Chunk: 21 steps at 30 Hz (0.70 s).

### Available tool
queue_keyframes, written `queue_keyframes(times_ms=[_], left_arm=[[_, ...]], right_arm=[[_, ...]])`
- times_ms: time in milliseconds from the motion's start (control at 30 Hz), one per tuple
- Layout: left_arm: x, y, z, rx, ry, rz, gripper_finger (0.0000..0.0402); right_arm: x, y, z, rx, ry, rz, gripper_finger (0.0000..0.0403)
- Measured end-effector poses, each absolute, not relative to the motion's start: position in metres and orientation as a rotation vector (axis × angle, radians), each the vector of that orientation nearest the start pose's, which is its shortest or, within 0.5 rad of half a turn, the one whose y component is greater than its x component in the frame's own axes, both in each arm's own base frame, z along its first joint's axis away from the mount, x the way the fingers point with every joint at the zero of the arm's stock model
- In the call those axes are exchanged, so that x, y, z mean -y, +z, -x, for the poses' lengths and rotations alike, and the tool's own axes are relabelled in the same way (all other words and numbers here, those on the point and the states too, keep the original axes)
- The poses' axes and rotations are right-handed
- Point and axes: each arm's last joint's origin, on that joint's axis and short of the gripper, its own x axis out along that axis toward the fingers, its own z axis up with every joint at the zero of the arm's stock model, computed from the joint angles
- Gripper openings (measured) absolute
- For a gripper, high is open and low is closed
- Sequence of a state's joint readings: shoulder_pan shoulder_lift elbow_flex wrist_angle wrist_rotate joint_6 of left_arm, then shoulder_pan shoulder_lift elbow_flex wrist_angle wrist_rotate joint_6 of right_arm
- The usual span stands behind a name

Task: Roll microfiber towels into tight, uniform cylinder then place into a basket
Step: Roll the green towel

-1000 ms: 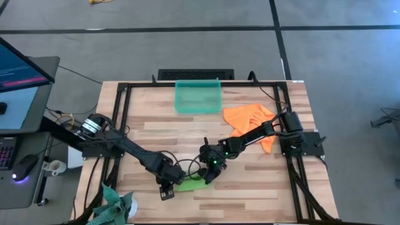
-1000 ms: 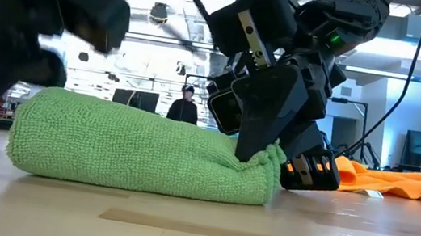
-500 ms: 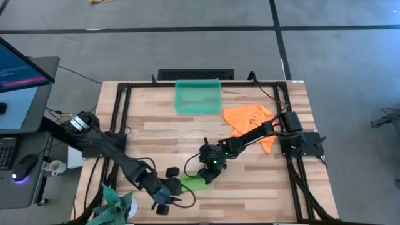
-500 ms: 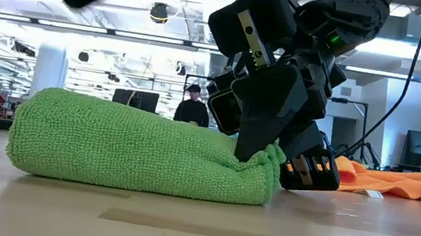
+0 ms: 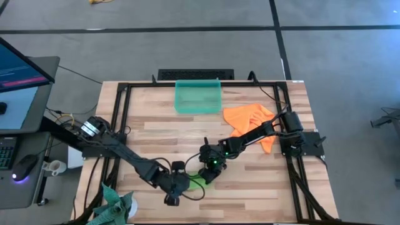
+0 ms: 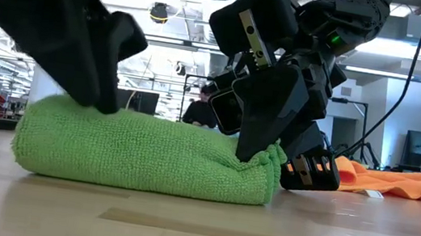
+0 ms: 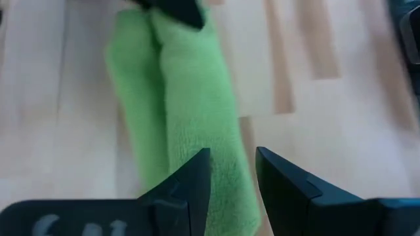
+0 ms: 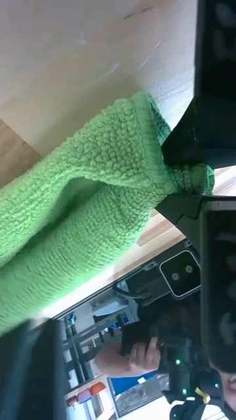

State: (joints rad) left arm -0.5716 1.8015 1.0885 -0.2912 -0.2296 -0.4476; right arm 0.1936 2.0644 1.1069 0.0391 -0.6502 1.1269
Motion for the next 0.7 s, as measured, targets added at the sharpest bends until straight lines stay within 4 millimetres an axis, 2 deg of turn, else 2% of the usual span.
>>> queue_keyframes(times_ms=[267,400,600,700], left_arm=[[0.173,0.139,-0.298,-1.040,0.053,0.029,0.0114],[0.169,0.134,-0.294,-1.044,0.080,0.051,0.0114],[0.171,0.134,-0.294,-1.029,0.068,0.056,0.0114],[0.170,0.134,-0.294,-1.029,0.065,0.051,0.0114]], right_arm=[[-0.093,0.098,-0.380,-1.275,0.187,-1.185,0.0063],[-0.098,0.098,-0.379,-1.263,0.185,-1.151,0.0077],[-0.104,0.098,-0.378,-1.258,0.190,-1.116,0.0127],[-0.100,0.098,-0.379,-1.265,0.206,-1.134,0.0157]])
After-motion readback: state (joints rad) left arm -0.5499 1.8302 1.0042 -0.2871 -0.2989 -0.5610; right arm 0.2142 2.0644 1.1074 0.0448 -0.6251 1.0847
